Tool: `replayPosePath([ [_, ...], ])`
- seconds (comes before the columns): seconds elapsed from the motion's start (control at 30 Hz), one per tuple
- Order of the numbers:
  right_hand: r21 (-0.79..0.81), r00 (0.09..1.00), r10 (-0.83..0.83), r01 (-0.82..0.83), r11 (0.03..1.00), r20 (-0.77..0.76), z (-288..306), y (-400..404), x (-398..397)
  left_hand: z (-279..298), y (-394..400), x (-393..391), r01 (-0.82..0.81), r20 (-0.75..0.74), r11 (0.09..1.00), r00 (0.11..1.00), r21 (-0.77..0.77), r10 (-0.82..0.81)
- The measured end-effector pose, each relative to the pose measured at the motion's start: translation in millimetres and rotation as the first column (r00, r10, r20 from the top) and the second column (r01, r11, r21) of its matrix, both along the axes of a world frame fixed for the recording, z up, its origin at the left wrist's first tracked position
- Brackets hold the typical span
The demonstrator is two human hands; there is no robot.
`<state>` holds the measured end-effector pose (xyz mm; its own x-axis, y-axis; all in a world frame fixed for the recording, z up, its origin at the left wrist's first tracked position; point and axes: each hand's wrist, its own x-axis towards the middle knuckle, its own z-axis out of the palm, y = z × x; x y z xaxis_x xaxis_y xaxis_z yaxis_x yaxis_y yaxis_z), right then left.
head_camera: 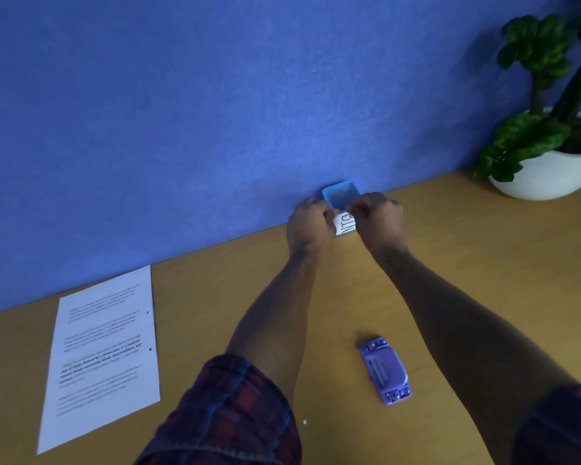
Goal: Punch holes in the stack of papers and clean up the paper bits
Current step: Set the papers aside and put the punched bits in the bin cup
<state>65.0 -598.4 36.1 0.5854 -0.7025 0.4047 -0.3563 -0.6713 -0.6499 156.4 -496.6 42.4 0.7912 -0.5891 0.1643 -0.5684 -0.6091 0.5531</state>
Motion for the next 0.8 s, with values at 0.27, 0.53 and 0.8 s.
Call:
replayPosePath([
  [0.27,0.004,0.984,0.143,-0.143,0.99,-0.11,-19,73,-39,-20,69,-46,0.135,0.059,0.98,0.988,0.147,-0.145],
  [0.53,0.037,0.871,0.353,-0.363,0.931,-0.343,-29,140,-93,-33,151,-93,0.274,0.003,0.919,0.958,0.283,-0.286],
  [0.8,0.136,0.714,0.464,-0.467,0.874,-0.525,-45,196,-139,-58,229,-136,0.319,-0.222,0.873,0.942,0.37,-0.25],
])
